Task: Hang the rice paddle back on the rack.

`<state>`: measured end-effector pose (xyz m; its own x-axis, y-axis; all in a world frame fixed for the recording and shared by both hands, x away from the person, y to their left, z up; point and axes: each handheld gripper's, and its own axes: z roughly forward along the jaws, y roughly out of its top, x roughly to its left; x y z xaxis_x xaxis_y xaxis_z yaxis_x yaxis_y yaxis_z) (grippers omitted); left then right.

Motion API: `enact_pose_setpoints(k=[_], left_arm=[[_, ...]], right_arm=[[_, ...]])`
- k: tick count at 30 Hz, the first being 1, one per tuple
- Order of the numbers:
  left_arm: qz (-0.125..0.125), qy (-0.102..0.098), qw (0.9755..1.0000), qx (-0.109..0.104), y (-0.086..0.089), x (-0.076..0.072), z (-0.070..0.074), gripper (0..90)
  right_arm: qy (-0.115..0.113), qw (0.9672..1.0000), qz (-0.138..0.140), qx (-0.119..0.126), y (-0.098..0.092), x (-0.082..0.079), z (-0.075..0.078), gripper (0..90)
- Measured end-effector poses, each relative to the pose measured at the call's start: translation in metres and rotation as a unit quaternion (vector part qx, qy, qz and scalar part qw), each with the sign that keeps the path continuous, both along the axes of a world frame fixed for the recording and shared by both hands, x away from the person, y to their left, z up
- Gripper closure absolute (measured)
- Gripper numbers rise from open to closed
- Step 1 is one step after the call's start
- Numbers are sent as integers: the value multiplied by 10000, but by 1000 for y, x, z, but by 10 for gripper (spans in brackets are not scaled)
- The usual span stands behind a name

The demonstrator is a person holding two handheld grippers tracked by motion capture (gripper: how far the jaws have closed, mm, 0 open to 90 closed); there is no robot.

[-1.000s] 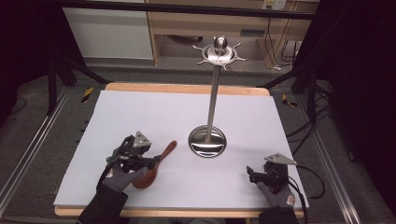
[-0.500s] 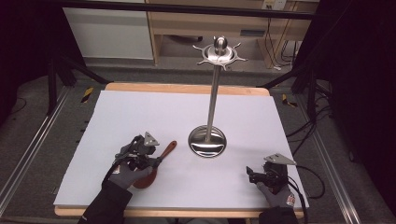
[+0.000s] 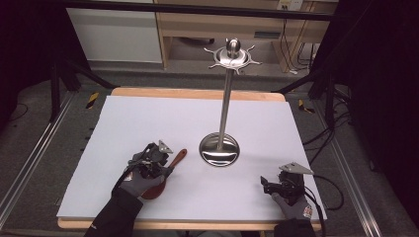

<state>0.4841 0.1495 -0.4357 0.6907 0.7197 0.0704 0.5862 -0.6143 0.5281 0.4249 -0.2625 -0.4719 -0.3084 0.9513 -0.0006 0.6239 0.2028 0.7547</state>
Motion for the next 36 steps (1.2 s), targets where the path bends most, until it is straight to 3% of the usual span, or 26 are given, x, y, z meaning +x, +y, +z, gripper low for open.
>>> enact_pose_setpoints(k=[18,36], left_arm=[[-1,394,9987,318,-4,11,-16,683],[55,702,9971,286,-6,20,-16,711]], right_arm=[[64,10000,42,-1,1,1,-1,126],[139,9999,78,20,2,1,-1,127]])
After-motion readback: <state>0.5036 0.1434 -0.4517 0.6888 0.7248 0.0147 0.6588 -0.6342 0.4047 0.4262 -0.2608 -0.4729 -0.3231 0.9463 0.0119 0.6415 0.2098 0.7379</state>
